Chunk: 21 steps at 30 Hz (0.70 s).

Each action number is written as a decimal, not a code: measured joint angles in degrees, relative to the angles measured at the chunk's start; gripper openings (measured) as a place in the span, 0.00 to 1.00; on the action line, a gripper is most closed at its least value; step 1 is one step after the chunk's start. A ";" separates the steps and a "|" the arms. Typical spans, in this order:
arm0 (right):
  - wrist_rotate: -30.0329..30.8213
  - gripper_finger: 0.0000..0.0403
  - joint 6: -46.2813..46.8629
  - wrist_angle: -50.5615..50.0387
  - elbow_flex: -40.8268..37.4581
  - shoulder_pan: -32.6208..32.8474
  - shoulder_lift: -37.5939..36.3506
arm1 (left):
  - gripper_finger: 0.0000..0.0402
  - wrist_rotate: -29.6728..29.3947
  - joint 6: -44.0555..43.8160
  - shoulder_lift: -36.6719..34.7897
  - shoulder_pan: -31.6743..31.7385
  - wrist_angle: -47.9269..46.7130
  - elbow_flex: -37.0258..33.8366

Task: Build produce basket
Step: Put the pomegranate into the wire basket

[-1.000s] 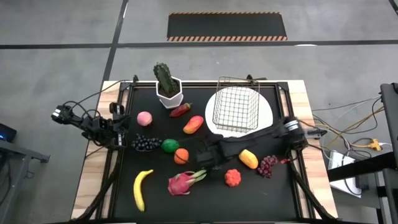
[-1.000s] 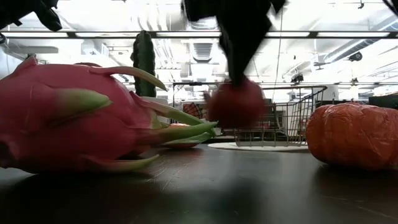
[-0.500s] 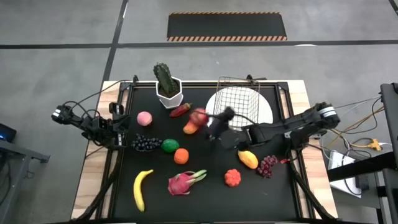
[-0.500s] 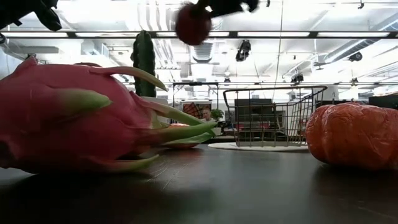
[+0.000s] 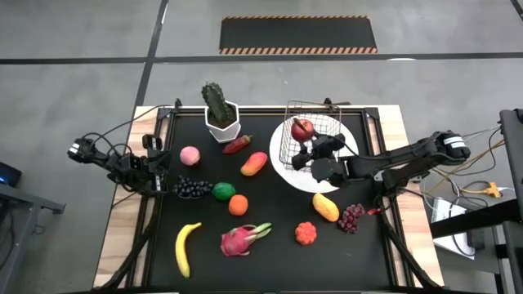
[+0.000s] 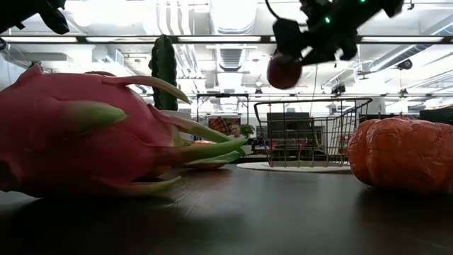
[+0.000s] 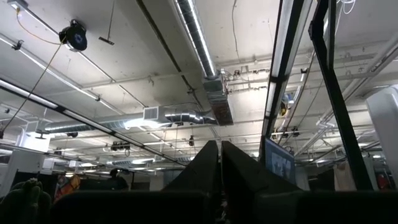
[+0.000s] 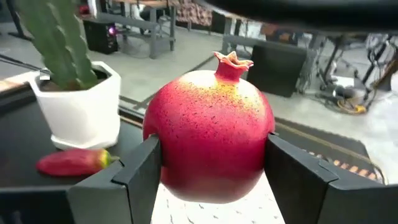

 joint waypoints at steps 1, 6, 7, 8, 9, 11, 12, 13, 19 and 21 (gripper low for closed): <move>-0.30 0.59 0.59 0.17 -0.63 -0.15 -0.67 | 0.01 0.00 0.00 0.00 0.00 -0.04 0.00; -0.21 0.59 1.18 0.29 -2.07 -0.73 -1.68 | 0.01 0.00 0.00 0.00 0.00 0.00 0.00; -0.22 0.59 1.16 0.16 -2.08 -0.77 -1.55 | 0.01 -0.02 0.00 0.00 -0.01 0.01 0.00; -0.27 0.59 1.17 0.28 -2.08 -0.86 -1.43 | 0.01 -0.02 0.00 0.00 0.01 -0.02 0.00; -0.25 0.59 1.17 0.39 -2.06 -0.85 -1.24 | 0.01 0.00 0.00 -0.01 -0.01 -0.01 0.00; -0.25 0.59 1.17 0.40 -2.06 -0.87 -0.85 | 0.01 0.00 0.00 -0.02 -0.01 0.00 0.00; -0.35 0.59 1.17 0.29 -2.06 -0.87 -0.68 | 0.01 -0.01 0.00 0.00 -0.01 0.00 0.00; -0.56 0.59 1.17 0.27 -2.06 -0.89 -0.38 | 0.01 -0.01 0.00 0.00 0.01 0.00 0.00; -0.64 0.59 2.15 0.16 -2.06 -0.94 0.74 | 0.01 -0.02 0.00 -0.04 0.01 0.01 0.00; -0.64 0.59 2.17 0.14 -2.06 -1.19 1.10 | 0.01 -0.02 0.00 -0.04 -0.01 0.03 0.00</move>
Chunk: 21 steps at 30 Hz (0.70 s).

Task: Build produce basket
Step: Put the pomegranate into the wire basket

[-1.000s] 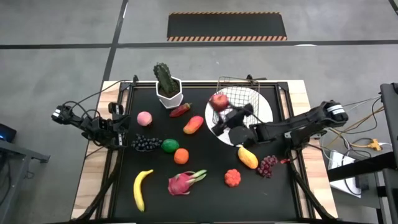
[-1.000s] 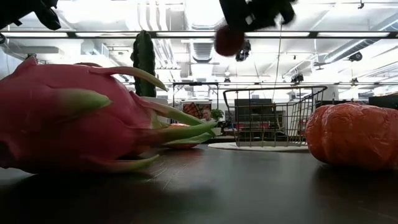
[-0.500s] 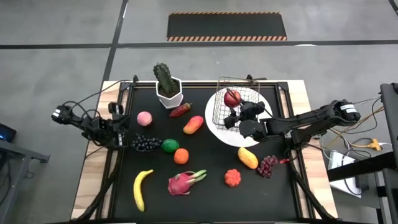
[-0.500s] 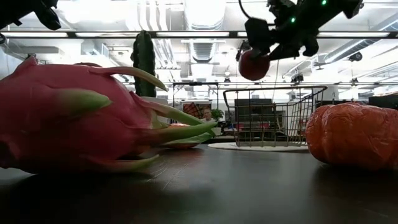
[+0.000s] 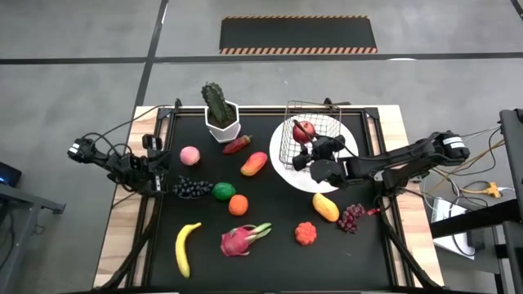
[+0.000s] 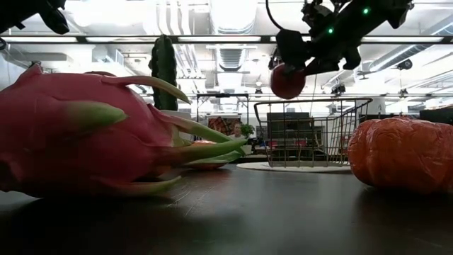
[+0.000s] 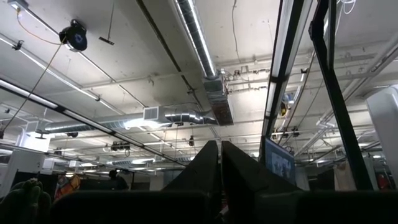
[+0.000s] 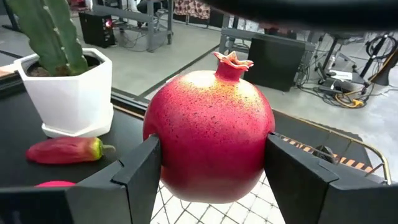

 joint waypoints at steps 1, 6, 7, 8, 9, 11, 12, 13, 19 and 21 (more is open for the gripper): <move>-0.01 0.59 0.06 -0.01 0.00 -0.18 0.12 | 0.01 0.00 0.00 0.00 0.00 -0.01 0.00; -0.01 0.59 0.97 -0.03 0.00 -0.87 1.26 | 0.01 0.00 0.00 -0.02 0.01 -0.01 0.00; 0.01 0.59 1.01 -0.01 0.00 -1.01 1.54 | 0.01 0.00 0.00 -0.02 0.02 -0.01 0.00; 0.01 0.59 1.23 -0.01 0.00 -1.09 1.81 | 0.01 0.00 0.00 -0.02 0.01 -0.01 0.00; -0.01 0.59 1.63 -0.03 0.00 -1.37 2.01 | 0.01 0.00 0.02 -0.02 0.02 -0.01 0.00; 0.01 0.59 2.56 0.04 0.00 -1.93 2.61 | 0.01 0.00 0.02 -0.02 0.02 0.01 0.00; -0.02 0.59 2.98 0.00 0.04 -2.47 2.81 | 0.01 0.00 0.03 -0.02 0.01 -0.01 0.00; -0.03 0.59 3.02 -0.09 0.26 -3.12 3.04 | 0.01 0.00 0.02 -0.02 0.00 0.02 0.00; -6.05 0.59 0.47 0.00 3.24 -9.41 3.36 | 0.01 0.00 0.39 -0.02 0.01 0.08 0.00; -12.17 0.58 0.20 -1.35 4.58 -13.09 3.68 | 0.01 0.00 0.46 -0.02 0.01 0.09 0.00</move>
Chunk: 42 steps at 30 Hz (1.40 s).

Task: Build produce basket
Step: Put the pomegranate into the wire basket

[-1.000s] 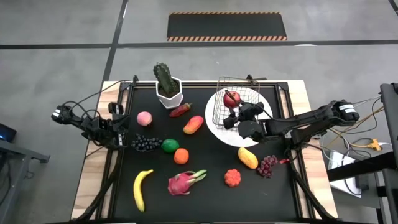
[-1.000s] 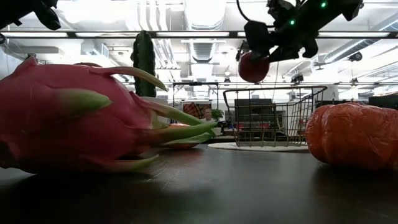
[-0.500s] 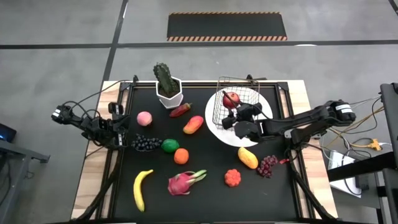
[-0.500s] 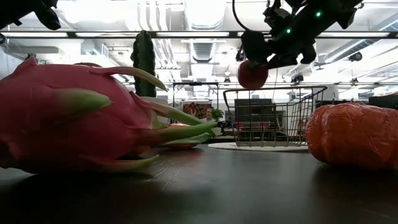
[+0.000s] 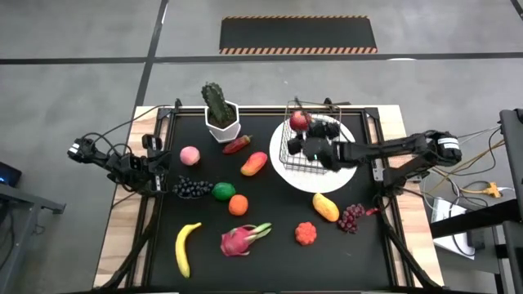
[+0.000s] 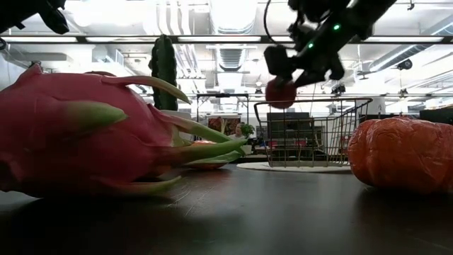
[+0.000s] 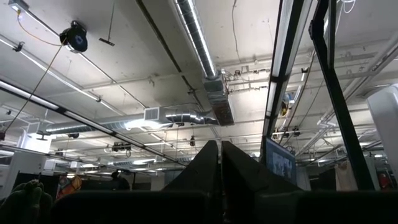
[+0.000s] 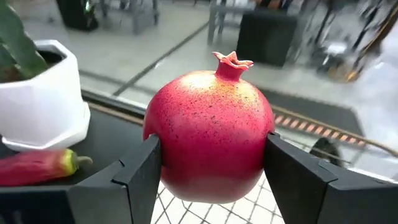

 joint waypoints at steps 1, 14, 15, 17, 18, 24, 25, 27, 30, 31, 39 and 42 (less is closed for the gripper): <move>-3.60 0.58 0.36 -1.76 0.69 -1.92 0.01 | 0.01 -0.01 0.02 0.00 0.00 0.02 0.00; -18.37 0.59 8.41 -20.14 6.17 -10.75 3.89 | 0.01 -0.27 0.07 -0.02 0.00 0.02 0.00; -18.39 0.59 8.60 -19.25 6.17 -10.75 4.59 | 0.01 -0.28 0.07 -0.02 0.00 0.02 0.00; -18.22 0.58 8.55 -17.84 6.17 -10.75 6.21 | 0.01 -0.29 0.07 -0.02 -0.01 0.01 0.00; -17.57 0.58 8.48 -17.83 6.17 -10.79 7.00 | 0.01 -0.30 0.07 -0.02 0.00 0.02 0.00; -15.85 0.60 10.38 -17.54 6.24 -11.18 10.29 | 0.01 -0.35 0.09 -0.03 -0.01 0.03 0.01; -15.66 0.60 10.45 -17.43 6.45 -11.14 10.79 | 0.01 -0.35 0.18 -0.03 0.00 0.04 0.02; -15.34 0.60 10.45 -17.04 7.03 -11.12 11.70 | 0.01 -0.39 1.13 -0.02 0.00 0.06 0.02; -13.38 0.61 10.43 -17.07 8.02 -11.12 13.21 | 0.01 -0.39 1.22 -0.02 0.00 0.11 0.01; -12.70 0.61 10.30 -17.12 8.43 -11.12 13.78 | 0.01 -0.39 1.22 -0.02 0.00 0.19 0.02; -11.34 0.70 9.74 -17.60 10.89 -11.23 17.21 | 0.01 -0.39 1.25 -0.02 0.00 0.32 0.02; -11.36 0.72 9.89 -19.24 12.16 -11.23 18.23 | 0.01 -0.39 1.25 -0.02 0.00 0.33 0.02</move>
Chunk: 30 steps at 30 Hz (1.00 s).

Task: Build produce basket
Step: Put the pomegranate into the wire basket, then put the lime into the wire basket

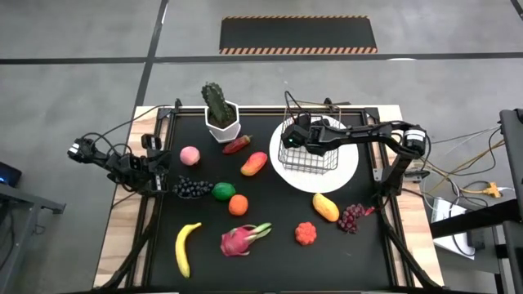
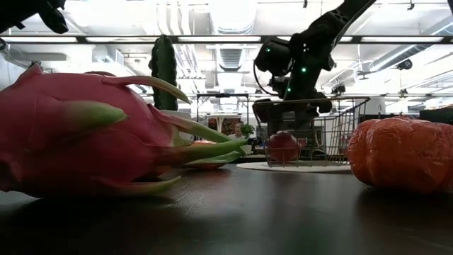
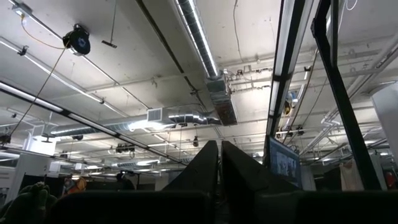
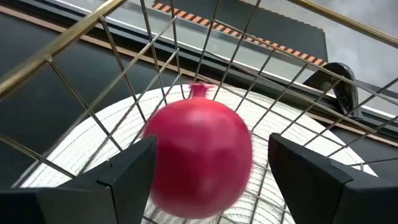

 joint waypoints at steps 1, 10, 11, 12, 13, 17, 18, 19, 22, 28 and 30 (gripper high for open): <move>0.02 0.73 0.00 -0.75 0.33 0.00 0.25 | 0.01 0.00 0.02 0.00 0.00 0.02 0.00; -0.03 0.71 -0.04 -6.94 3.41 0.00 -0.99 | 0.01 0.00 0.02 0.00 -0.01 0.06 0.00; -0.02 0.70 -0.04 -8.09 3.88 0.00 -1.31 | 0.01 0.00 0.02 0.00 0.00 0.08 -0.01; -0.04 0.69 -0.06 -9.23 4.21 0.02 -1.69 | 0.01 0.00 0.02 0.00 0.00 0.08 -0.02; -0.04 0.68 -0.06 -10.54 4.54 0.14 -2.06 | 0.01 0.00 0.02 0.00 0.00 0.06 0.00; -0.17 0.63 -2.16 -15.95 6.50 1.74 -4.60 | 0.01 0.00 -0.03 0.00 -0.01 -0.05 -0.02; -0.15 0.62 -2.80 -17.39 7.05 2.46 -5.50 | 0.01 0.00 -0.05 0.00 -0.02 -0.31 -0.02; -0.10 0.61 -3.79 -18.70 7.55 3.27 -6.61 | 0.01 0.00 -0.07 0.00 0.00 -0.74 -0.02; 0.98 0.58 -6.95 -21.06 8.11 6.82 -10.48 | 0.01 0.00 -0.31 0.11 0.00 -2.23 -0.02; 5.85 0.53 -19.15 -20.22 3.89 19.74 -20.42 | 0.01 0.44 -9.94 2.81 -0.02 -7.16 -0.02; 5.91 0.52 -22.10 -17.90 0.58 24.58 -23.64 | 0.01 2.03 -16.03 5.01 -0.02 -6.49 0.00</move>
